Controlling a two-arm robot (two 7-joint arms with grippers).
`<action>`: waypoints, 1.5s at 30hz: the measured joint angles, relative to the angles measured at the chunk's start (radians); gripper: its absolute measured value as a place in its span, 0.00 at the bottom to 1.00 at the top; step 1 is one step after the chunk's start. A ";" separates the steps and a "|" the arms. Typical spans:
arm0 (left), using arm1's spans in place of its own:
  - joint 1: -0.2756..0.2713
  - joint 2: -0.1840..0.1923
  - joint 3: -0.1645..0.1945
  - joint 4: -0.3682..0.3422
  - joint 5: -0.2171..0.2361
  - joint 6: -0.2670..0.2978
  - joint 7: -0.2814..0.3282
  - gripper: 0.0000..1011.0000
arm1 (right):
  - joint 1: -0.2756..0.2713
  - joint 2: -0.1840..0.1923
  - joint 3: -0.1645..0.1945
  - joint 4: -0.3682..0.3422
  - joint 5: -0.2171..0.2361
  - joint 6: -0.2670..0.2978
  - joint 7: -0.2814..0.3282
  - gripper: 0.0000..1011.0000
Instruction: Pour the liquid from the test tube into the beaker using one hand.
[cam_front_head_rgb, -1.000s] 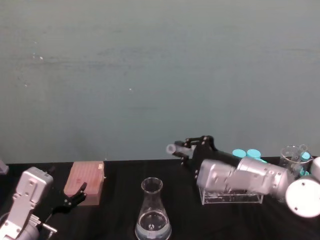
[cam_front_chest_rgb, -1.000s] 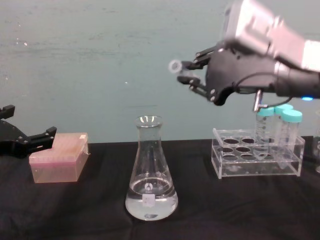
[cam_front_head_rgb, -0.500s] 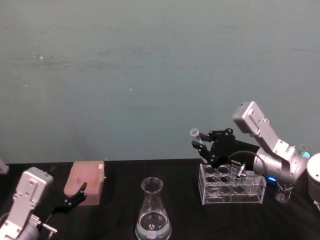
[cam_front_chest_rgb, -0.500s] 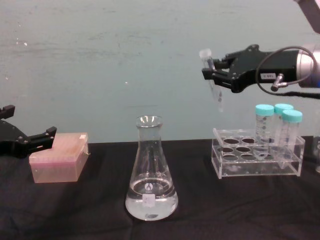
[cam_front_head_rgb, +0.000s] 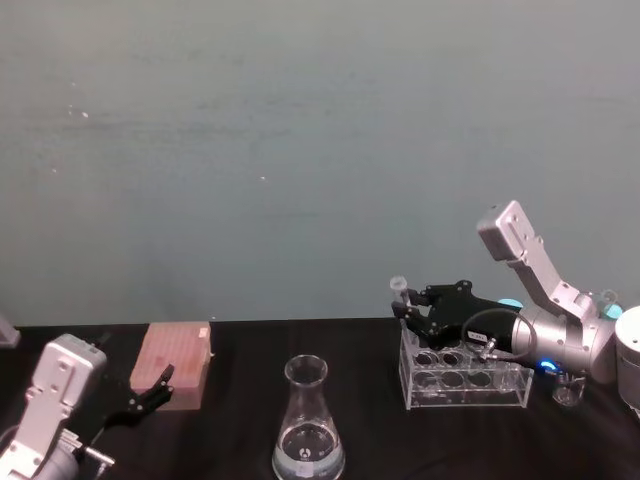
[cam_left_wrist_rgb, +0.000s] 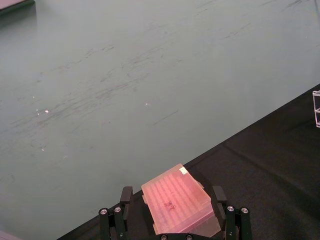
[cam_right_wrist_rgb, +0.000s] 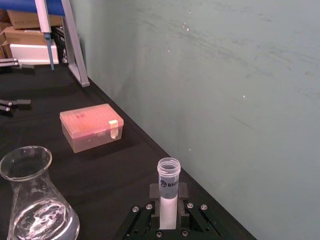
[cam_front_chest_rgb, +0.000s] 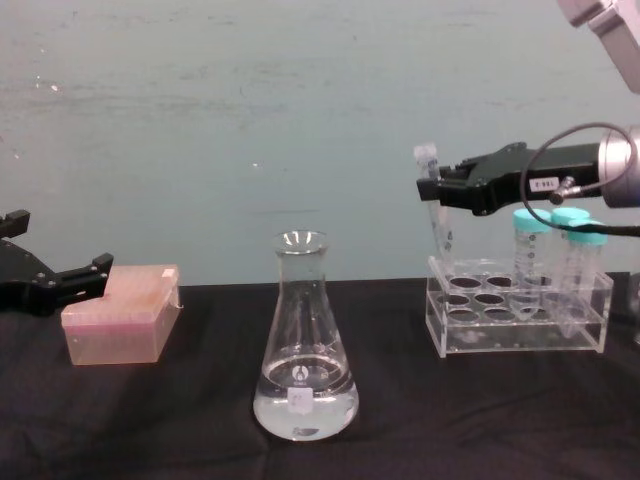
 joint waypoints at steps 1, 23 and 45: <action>0.000 0.000 0.000 0.000 0.000 0.000 0.000 0.99 | 0.000 0.000 -0.002 0.002 -0.001 -0.001 0.000 0.20; 0.000 0.000 0.000 0.000 0.000 0.000 0.000 0.99 | -0.003 0.015 -0.016 0.036 -0.027 -0.043 -0.027 0.20; 0.000 0.000 0.000 0.000 0.000 0.000 0.000 0.99 | 0.036 -0.040 -0.012 0.190 -0.041 -0.096 -0.015 0.20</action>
